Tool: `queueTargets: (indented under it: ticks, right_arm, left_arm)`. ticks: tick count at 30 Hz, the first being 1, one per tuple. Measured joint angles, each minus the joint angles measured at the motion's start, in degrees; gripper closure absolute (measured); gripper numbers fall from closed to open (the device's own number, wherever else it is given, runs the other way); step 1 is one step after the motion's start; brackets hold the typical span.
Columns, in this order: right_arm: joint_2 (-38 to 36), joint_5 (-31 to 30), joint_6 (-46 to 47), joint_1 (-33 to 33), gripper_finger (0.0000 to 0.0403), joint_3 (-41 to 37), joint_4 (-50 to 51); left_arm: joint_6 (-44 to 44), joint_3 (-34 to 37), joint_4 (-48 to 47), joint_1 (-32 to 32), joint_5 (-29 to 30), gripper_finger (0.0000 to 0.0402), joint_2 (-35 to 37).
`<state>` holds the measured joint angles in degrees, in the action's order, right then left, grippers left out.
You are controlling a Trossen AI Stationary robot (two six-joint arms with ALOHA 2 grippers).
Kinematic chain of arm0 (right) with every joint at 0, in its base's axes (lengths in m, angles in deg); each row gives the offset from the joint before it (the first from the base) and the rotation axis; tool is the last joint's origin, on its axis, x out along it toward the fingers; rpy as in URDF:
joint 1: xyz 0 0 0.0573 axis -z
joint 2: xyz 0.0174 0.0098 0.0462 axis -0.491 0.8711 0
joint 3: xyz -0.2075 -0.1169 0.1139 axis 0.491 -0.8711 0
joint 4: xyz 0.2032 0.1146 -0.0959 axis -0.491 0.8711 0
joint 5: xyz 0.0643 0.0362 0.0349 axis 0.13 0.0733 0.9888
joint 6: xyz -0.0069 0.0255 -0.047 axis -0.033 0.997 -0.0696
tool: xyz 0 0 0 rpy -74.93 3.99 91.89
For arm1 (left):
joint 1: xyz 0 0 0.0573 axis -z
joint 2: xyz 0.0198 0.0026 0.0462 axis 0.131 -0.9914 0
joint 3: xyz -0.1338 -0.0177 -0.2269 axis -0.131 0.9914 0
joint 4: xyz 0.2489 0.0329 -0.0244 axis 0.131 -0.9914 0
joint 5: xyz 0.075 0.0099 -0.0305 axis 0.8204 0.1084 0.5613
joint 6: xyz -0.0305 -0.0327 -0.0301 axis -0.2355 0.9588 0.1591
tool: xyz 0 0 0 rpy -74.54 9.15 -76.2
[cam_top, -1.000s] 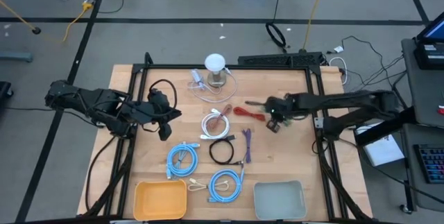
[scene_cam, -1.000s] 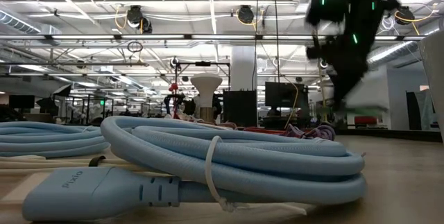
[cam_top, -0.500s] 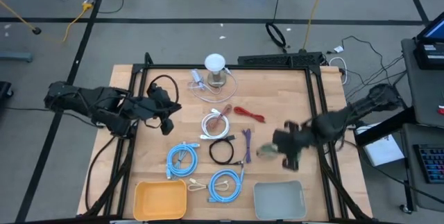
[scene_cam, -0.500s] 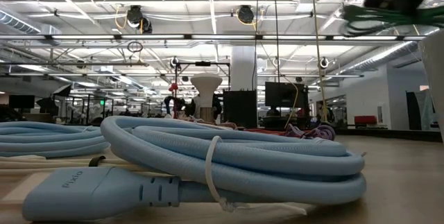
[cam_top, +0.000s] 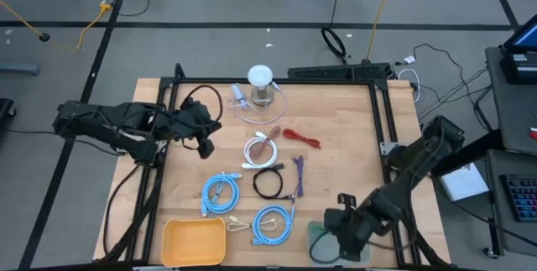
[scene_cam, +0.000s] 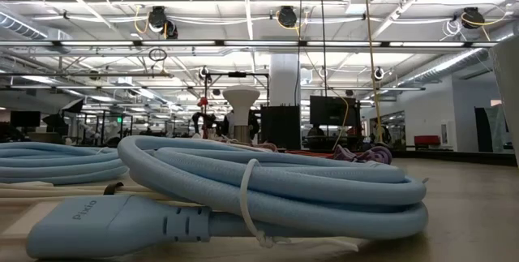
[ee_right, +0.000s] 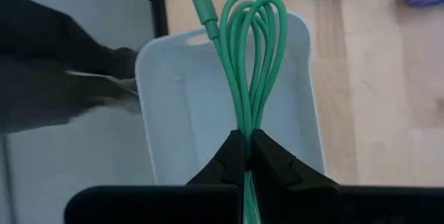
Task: Pick & Place USB Port
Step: Put the green charger cable into the gray bin
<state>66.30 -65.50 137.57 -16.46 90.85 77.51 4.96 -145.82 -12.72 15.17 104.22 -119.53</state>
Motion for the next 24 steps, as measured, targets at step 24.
queueTargets:
  ticks: [24]
  right_arm:
    - [8.91, -5.93, 1.39, -6.4, 0.0325, 1.82, -3.76]
  left_arm:
    - [6.5, 0.0, 9.29, 9.5, 0.24, 0.0364, -6.66]
